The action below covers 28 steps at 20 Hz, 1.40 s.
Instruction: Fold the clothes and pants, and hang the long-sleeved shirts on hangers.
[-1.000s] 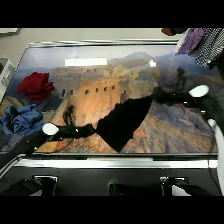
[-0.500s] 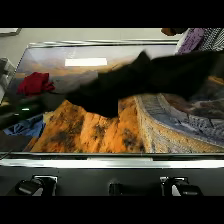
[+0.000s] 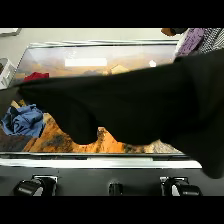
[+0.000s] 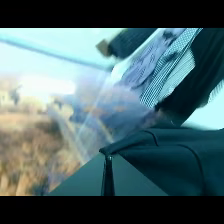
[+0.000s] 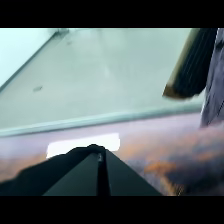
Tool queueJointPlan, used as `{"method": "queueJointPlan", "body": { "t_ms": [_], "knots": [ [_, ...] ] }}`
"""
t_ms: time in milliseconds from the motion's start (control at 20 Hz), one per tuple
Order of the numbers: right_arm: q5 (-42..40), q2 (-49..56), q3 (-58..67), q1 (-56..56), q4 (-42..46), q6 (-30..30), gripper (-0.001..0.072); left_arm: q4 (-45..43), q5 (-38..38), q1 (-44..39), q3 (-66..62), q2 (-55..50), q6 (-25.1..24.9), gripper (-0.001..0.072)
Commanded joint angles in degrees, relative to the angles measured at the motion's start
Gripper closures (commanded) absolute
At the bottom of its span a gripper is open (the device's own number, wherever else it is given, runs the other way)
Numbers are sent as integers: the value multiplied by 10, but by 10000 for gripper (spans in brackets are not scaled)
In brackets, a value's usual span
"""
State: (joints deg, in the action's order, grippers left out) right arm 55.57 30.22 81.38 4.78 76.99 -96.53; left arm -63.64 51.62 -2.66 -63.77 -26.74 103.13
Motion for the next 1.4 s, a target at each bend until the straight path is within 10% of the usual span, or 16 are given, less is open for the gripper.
{"method": "queueJointPlan", "body": {
  "t_ms": [0, 200, 600, 900, 1350],
  "knots": [
    [115, 85, 0, 0, -83, -83, 681, -5, 79, 2, 26, -29, 11, 690],
    [200, 307, -1, 0, -172, -59, 681, -5, 83, 2, 126, -116, 10, 690],
    [23, 640, -1, 0, -351, 29, 681, 3, -38, 1, 238, -312, 0, 689],
    [54, 622, 2, 51, -373, 89, 288, 6, -63, 1, 238, -332, -2, 688],
    [201, 464, -205, 316, -246, 176, 293, 6, -63, 1, 238, -332, -2, 688]
  ]
}}
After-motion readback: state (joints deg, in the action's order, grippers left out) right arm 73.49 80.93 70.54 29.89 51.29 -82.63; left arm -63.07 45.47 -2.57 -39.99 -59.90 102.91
